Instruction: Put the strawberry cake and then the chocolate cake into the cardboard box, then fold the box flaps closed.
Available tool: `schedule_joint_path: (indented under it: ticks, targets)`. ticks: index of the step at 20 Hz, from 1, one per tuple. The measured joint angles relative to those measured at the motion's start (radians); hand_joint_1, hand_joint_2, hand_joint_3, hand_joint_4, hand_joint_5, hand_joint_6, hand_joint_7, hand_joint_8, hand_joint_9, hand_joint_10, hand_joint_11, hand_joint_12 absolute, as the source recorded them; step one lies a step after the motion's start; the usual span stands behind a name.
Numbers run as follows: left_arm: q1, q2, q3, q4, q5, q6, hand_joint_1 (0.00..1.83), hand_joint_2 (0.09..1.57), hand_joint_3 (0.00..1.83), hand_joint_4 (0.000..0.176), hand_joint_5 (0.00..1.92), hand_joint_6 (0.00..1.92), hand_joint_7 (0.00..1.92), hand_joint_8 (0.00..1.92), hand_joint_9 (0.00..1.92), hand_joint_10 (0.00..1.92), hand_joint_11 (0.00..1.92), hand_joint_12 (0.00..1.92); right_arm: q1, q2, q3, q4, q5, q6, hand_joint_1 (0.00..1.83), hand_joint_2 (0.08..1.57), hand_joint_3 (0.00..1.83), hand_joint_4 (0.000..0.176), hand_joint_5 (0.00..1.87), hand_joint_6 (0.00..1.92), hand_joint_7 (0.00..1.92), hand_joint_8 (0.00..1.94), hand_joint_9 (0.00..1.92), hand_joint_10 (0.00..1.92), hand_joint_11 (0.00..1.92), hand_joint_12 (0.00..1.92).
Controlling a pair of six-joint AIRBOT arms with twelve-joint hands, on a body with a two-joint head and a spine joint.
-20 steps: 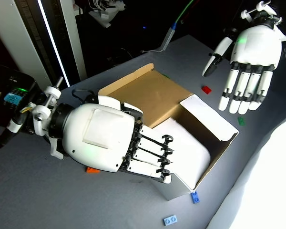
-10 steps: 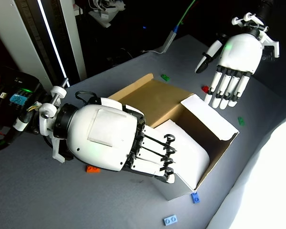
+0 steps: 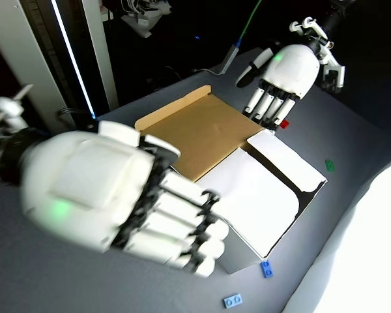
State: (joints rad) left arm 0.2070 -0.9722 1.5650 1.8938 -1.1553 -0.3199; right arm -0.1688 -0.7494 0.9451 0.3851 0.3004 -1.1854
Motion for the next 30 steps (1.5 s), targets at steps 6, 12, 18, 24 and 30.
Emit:
schedule_joint_path:
  ticks: [6,12,18,24,30]
  targets:
    - [0.079,0.005,-0.073,-0.043,0.01,0.01,0.0,1.2,0.0,0.027,0.24,0.0,0.31,0.0,0.36,0.0,0.0,1.11,-0.087,0.093,-0.028,0.101,-0.043,0.002,0.0,1.25,0.0,0.0,0.19,0.0,0.26,0.0,0.25,0.0,0.0,0.66]
    - [0.084,0.005,-0.145,-0.055,0.03,0.01,0.0,1.2,0.0,0.023,0.25,0.01,0.3,0.0,0.36,0.0,0.0,1.1,-0.104,0.09,-0.032,0.098,-0.028,-0.019,0.0,1.25,0.0,0.0,0.2,0.0,0.27,0.0,0.25,0.0,0.0,0.61]
    - [0.046,0.023,-0.204,-0.066,0.034,0.0,0.0,1.2,0.0,0.023,0.26,0.0,0.31,0.0,0.36,0.0,0.0,1.09,-0.103,0.08,-0.032,0.098,-0.037,-0.027,0.0,1.23,0.0,0.0,0.18,0.0,0.26,0.01,0.24,0.0,0.0,0.64]
    - [-0.089,0.024,-0.161,-0.081,0.011,-0.061,0.0,1.2,0.0,0.024,0.26,0.0,0.31,0.0,0.37,0.0,0.0,1.1,-0.096,0.079,-0.032,0.098,-0.041,-0.04,0.0,1.24,0.0,0.0,0.19,0.0,0.27,0.0,0.25,0.0,0.0,0.65]
    - [-0.189,0.008,-0.113,-0.109,0.012,-0.092,0.0,1.19,0.0,0.027,0.26,0.0,0.32,0.0,0.38,0.01,0.0,1.11,-0.096,0.079,-0.032,0.097,-0.042,-0.043,0.0,1.24,0.0,0.0,0.19,0.0,0.27,0.0,0.24,0.0,0.0,0.56]
